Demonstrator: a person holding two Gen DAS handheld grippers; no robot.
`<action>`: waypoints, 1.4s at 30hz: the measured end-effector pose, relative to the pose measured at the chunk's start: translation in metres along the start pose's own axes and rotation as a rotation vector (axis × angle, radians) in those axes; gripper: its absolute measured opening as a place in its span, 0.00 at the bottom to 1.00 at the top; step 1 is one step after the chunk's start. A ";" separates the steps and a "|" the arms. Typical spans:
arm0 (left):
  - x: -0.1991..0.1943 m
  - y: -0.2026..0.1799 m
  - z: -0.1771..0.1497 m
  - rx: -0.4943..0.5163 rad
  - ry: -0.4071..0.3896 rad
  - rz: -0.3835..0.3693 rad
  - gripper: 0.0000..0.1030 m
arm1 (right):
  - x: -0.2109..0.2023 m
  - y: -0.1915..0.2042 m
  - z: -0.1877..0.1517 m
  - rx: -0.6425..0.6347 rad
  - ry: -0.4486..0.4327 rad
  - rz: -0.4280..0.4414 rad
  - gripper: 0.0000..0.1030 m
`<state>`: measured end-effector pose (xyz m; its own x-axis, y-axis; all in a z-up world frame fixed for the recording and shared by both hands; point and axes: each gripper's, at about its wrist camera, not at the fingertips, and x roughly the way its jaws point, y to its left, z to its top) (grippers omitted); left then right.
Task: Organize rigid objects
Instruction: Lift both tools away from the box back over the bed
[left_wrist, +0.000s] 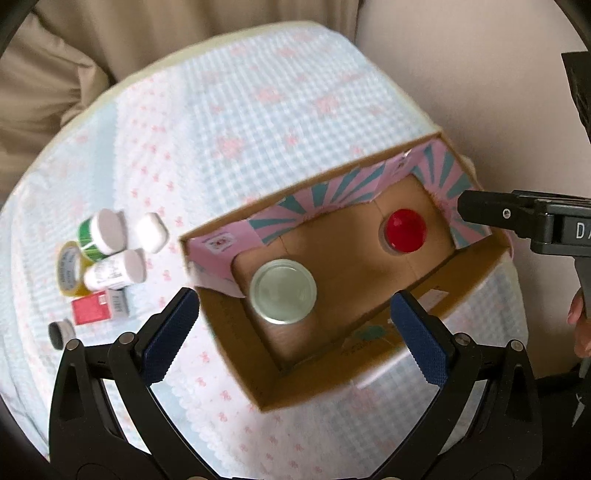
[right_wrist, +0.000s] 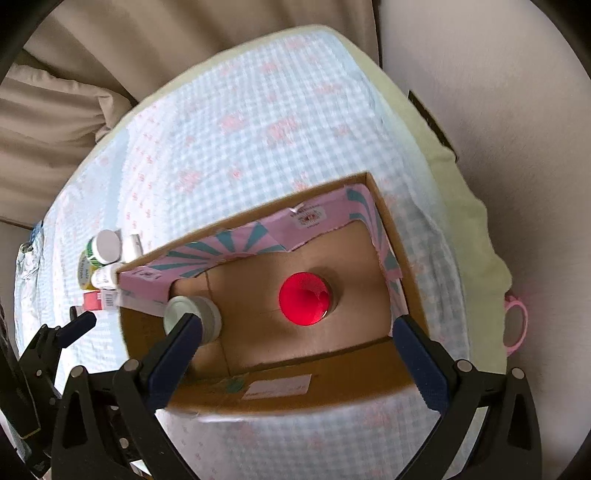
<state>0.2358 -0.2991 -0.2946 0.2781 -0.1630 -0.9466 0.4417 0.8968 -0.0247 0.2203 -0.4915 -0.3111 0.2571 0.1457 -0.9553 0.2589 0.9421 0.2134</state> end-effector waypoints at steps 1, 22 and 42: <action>-0.011 0.000 -0.001 -0.006 -0.014 0.002 1.00 | -0.007 0.002 -0.001 -0.006 -0.011 -0.001 1.00; -0.218 0.122 -0.124 -0.195 -0.280 0.110 1.00 | -0.148 0.137 -0.096 -0.267 -0.219 -0.062 1.00; -0.238 0.365 -0.242 -0.296 -0.269 0.142 1.00 | -0.109 0.353 -0.152 -0.264 -0.256 -0.014 1.00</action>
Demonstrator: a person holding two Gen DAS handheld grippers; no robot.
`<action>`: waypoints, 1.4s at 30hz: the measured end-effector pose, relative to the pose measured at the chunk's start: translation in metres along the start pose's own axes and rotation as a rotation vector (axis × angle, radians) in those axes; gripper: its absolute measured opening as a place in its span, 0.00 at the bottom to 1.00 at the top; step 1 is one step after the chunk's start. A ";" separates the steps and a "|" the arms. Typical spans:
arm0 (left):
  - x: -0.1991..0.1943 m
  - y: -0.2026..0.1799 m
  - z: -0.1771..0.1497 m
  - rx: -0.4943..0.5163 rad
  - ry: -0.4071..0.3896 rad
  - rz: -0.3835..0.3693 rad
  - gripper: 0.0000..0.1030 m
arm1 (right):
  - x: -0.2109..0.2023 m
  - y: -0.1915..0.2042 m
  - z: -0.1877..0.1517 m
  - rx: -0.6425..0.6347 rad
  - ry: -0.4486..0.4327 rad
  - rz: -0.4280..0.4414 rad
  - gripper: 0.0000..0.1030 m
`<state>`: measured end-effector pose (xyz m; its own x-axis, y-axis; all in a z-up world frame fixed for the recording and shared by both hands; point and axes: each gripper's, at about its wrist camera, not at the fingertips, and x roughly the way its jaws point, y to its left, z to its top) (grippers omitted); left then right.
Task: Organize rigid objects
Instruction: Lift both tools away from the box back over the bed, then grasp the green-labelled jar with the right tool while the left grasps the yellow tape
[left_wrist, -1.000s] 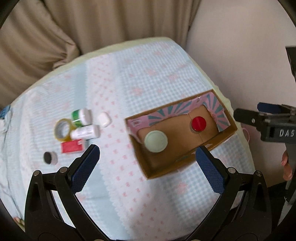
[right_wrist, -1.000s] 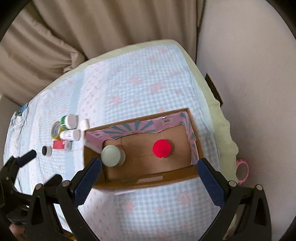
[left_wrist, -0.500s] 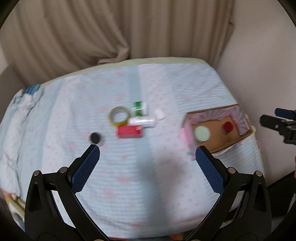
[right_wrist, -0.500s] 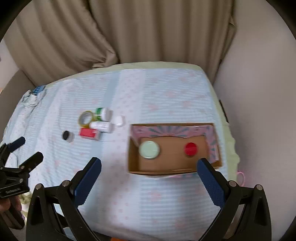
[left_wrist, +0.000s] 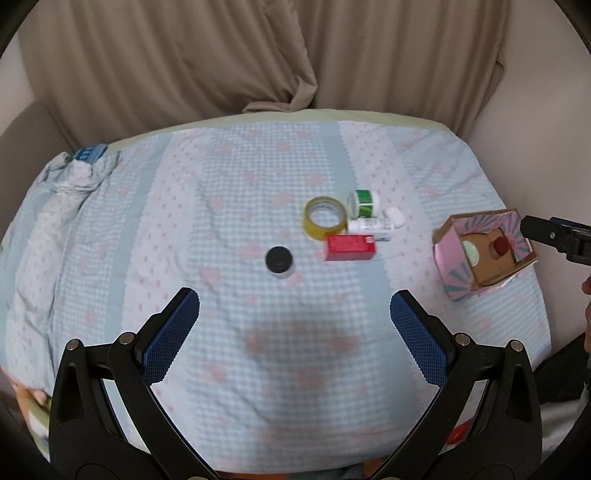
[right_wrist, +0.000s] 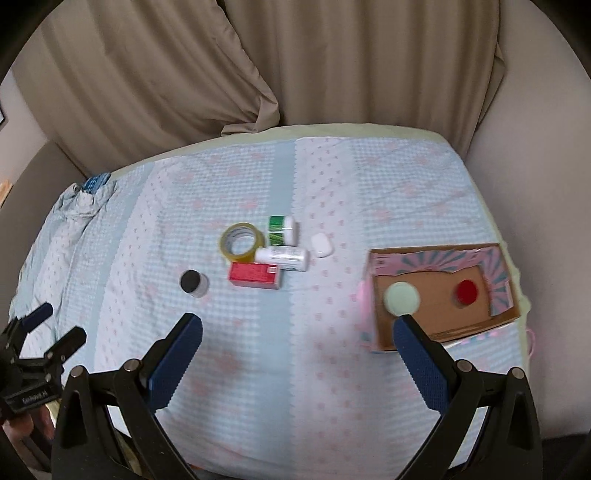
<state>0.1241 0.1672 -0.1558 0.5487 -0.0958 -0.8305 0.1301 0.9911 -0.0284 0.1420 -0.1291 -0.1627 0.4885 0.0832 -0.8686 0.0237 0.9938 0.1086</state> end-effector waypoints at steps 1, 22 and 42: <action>0.007 0.008 0.002 0.011 0.006 -0.006 1.00 | 0.006 0.011 0.001 0.007 -0.002 -0.005 1.00; 0.200 -0.015 0.085 0.202 0.199 -0.128 1.00 | 0.132 0.043 0.070 0.001 0.112 -0.047 1.00; 0.411 -0.066 0.093 0.356 0.422 -0.147 1.00 | 0.340 0.002 0.127 0.024 0.281 -0.013 1.00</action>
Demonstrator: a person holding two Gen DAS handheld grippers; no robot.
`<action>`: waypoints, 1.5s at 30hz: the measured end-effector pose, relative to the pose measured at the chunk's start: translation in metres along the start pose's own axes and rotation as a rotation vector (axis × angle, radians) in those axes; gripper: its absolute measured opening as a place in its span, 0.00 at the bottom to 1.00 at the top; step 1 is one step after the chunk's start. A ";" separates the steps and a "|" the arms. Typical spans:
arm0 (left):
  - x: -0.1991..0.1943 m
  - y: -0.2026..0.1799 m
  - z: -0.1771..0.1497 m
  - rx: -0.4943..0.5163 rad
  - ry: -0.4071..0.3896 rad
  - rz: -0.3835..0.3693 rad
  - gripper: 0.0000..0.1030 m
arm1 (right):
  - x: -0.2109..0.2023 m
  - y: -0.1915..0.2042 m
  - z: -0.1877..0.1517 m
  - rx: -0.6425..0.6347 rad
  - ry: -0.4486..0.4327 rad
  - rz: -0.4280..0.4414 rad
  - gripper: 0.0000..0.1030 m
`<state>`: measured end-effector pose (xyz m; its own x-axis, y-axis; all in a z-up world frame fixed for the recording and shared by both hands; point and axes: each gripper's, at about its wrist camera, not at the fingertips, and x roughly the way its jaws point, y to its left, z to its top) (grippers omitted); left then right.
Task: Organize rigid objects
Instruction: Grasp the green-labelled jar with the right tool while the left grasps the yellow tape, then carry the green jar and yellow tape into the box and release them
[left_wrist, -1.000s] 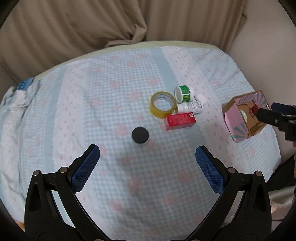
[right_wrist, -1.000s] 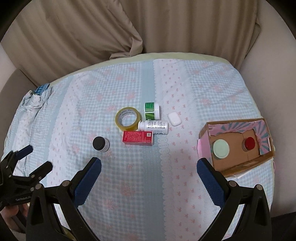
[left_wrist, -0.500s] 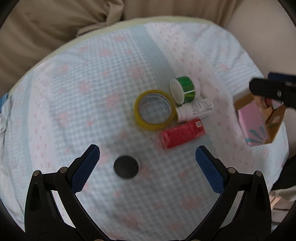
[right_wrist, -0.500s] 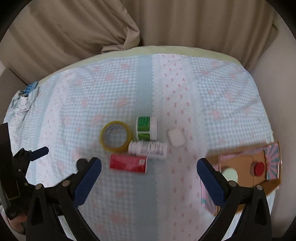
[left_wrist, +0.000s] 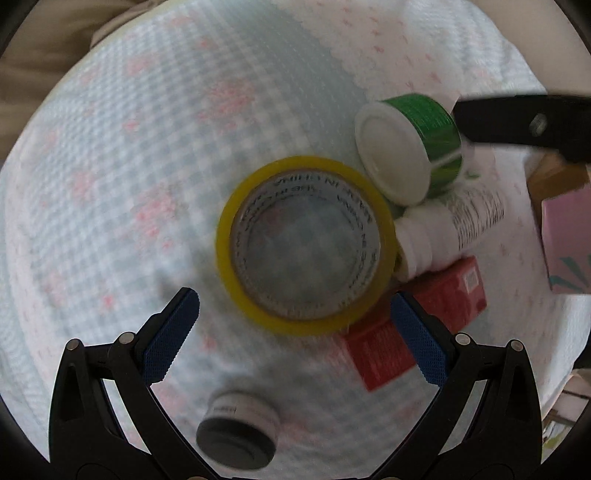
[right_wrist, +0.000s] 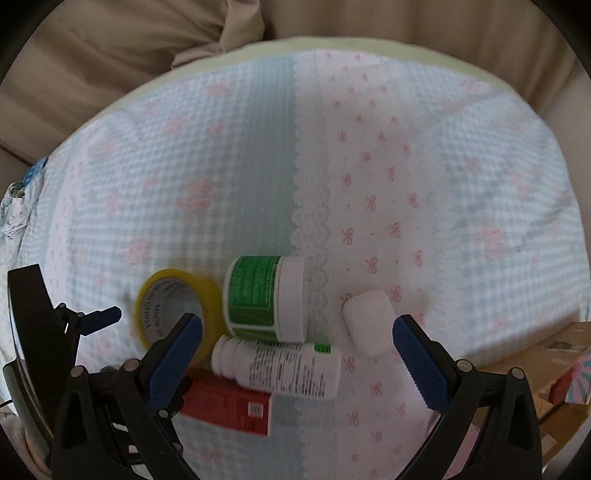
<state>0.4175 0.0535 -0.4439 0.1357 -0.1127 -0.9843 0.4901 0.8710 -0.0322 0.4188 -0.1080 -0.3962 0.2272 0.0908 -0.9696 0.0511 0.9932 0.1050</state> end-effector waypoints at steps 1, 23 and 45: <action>0.003 0.001 0.003 -0.007 0.006 -0.001 1.00 | 0.006 0.000 0.001 0.002 0.008 0.003 1.00; 0.038 -0.022 0.021 0.044 -0.022 -0.046 0.94 | 0.067 0.015 0.019 0.015 0.130 0.061 0.57; -0.085 -0.002 -0.031 -0.024 -0.200 -0.007 0.94 | -0.012 0.017 -0.002 0.092 -0.015 0.054 0.55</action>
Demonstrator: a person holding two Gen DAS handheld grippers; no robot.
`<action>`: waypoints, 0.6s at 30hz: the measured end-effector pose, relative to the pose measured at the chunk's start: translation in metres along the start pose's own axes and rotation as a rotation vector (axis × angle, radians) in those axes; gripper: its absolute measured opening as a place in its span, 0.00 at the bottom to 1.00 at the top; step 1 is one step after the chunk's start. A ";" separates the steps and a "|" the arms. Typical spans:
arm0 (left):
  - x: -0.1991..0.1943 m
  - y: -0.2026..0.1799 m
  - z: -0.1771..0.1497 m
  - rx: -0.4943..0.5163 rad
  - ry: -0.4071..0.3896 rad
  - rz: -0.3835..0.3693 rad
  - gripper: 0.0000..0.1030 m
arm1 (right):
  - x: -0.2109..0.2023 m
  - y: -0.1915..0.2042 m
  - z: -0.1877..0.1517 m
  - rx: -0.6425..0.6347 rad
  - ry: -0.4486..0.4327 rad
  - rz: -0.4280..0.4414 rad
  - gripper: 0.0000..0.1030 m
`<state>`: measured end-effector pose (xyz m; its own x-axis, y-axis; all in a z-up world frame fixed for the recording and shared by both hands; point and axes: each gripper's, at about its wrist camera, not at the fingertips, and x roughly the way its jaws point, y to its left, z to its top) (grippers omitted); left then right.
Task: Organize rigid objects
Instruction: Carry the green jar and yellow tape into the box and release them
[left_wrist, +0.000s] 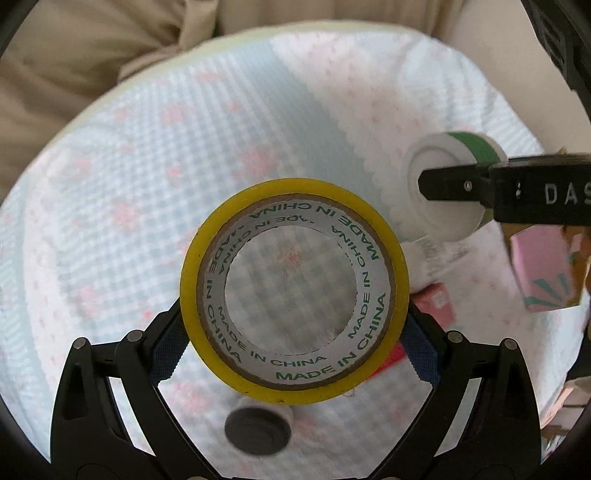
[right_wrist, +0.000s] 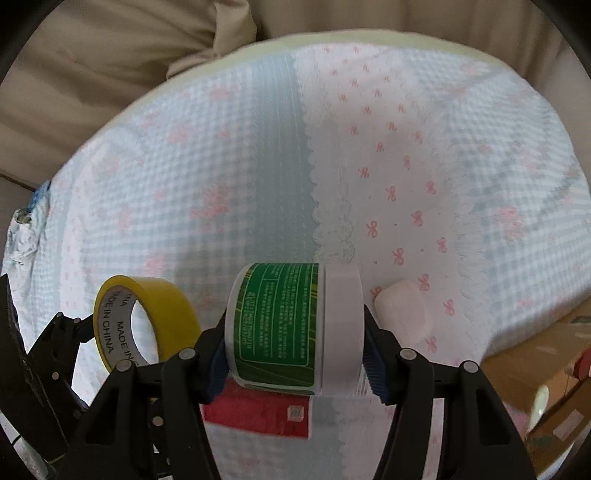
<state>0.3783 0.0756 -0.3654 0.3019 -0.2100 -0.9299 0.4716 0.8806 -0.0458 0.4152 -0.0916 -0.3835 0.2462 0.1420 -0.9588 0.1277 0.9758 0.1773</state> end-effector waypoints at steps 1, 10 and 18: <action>-0.015 -0.001 -0.002 -0.006 -0.019 0.000 0.94 | -0.013 0.002 -0.003 0.000 -0.015 0.004 0.55; -0.146 -0.031 -0.016 -0.028 -0.149 -0.006 0.94 | -0.118 0.011 -0.047 0.027 -0.114 0.043 0.55; -0.222 -0.074 -0.033 -0.019 -0.199 -0.034 0.94 | -0.200 -0.009 -0.096 0.093 -0.172 0.075 0.55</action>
<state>0.2493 0.0708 -0.1678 0.4447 -0.3183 -0.8372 0.4694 0.8789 -0.0848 0.2724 -0.1125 -0.2149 0.4175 0.1758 -0.8915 0.1888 0.9429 0.2743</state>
